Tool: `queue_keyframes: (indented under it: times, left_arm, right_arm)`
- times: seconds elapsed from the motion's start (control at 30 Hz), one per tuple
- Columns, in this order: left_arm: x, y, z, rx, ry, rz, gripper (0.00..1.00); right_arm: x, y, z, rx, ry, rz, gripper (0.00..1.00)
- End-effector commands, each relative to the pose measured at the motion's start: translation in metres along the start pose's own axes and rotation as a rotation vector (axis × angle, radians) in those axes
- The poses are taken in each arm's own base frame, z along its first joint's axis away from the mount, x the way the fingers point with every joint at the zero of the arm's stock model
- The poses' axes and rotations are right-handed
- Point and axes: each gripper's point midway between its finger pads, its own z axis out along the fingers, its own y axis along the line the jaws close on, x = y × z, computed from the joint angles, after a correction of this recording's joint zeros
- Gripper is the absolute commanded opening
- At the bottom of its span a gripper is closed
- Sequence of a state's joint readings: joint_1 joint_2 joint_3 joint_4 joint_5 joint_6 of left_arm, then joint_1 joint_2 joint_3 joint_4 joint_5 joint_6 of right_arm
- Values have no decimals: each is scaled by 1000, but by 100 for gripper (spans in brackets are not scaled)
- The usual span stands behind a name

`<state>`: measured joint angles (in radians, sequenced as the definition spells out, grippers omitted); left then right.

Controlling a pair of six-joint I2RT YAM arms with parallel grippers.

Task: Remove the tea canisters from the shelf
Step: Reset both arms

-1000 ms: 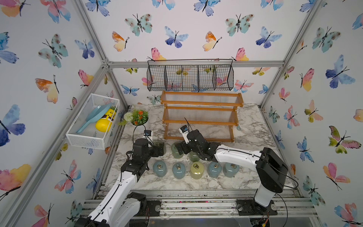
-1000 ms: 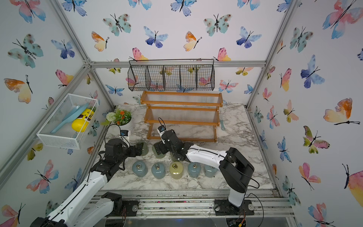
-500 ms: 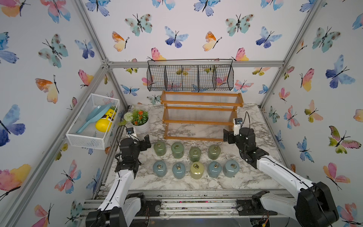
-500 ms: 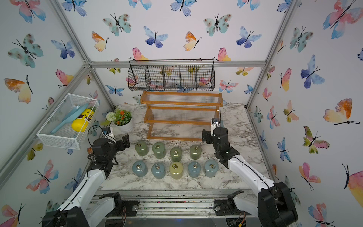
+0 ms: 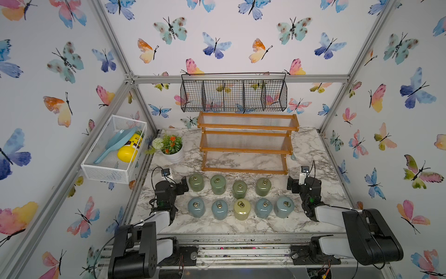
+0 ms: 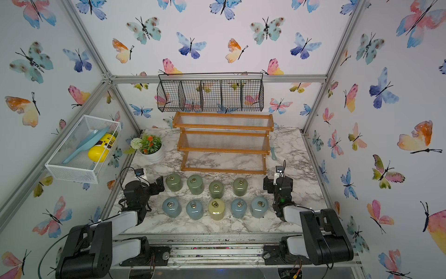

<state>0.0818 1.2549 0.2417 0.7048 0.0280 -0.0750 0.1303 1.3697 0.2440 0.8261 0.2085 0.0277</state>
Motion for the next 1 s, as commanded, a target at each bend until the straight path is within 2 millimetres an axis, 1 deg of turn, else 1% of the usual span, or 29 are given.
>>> queue_keyframes:
  times: [0.0, 0.03, 0.07, 0.1, 0.13, 0.17, 0.2, 0.23, 0.27, 0.3, 0.33, 0.37, 0.4, 0.43, 0.5, 0.67, 0.73, 0.8, 0.83, 0.9, 0.93, 0.97]
  left_arm:
    - [-34, -12, 18, 63, -59, 46, 98]
    - [-30, -16, 24, 82, -21, 64, 99]
    - [-29, -18, 27, 84, -13, 69, 98]
    - [-30, -18, 28, 79, -13, 66, 98]
    - [-31, -18, 26, 78, -25, 57, 98]
    - [-34, -18, 24, 78, -44, 45, 98]
    - [-35, -17, 23, 74, -59, 28, 98]
    - [-36, -20, 20, 93, -99, 22, 98]
    - [-34, -25, 18, 127, -123, 43, 98]
    - [-32, -32, 19, 156, -128, 67, 98]
    - [-30, -36, 23, 161, -100, 82, 98]
    - [-27, -36, 26, 152, -66, 91, 99]
    - [-29, -37, 27, 149, -70, 95, 98]
    - [-29, -38, 27, 153, -75, 99, 98]
    - [-28, -39, 26, 149, -76, 104, 98]
    - [-28, -38, 23, 146, -85, 106, 98]
    - [-26, -36, 16, 117, -118, 109, 98]
    - [-23, -36, 3, 115, -203, 111, 99]
    - [-27, -37, -2, 123, -251, 111, 98]
    - [-27, -38, 4, 122, -211, 110, 98]
    - [-21, -36, 8, 113, -155, 111, 98]
    - [-24, -37, 5, 120, -189, 109, 98]
  right_arm:
    - [-41, -9, 3, 0, -205, 68, 100]
    - [-31, -12, 7, 8, -196, 86, 100]
    - [-33, -13, 7, 7, -241, 92, 100]
    - [-35, -10, 8, -8, -268, 69, 100]
    - [-26, -6, 13, -28, -191, 56, 100]
    - [-23, -6, 16, -26, -146, 69, 100]
    - [-27, -8, 15, -19, -184, 70, 100]
    - [-32, -5, 14, -37, -226, 59, 100]
    - [-31, -3, 16, -45, -214, 50, 100]
    - [-25, -3, 20, -39, -161, 45, 100]
    - [-24, -2, 21, -44, -141, 46, 100]
    - [-27, -3, 19, -41, -173, 44, 100]
    - [-30, -2, 16, -50, -206, 47, 100]
    - [-30, -1, 16, -52, -207, 44, 100]
    - [-24, -2, 21, -48, -151, 40, 100]
    - [-28, 0, 19, -54, -183, 40, 100]
    - [-26, -1, 20, -48, -165, 38, 100]
    - [-25, -1, 21, -49, -152, 40, 100]
    - [-26, -2, 21, -48, -156, 40, 100]
    - [-26, -1, 20, -49, -159, 38, 100]
    - [-26, -1, 21, -48, -160, 38, 100]
    - [-25, -1, 20, -50, -157, 37, 100]
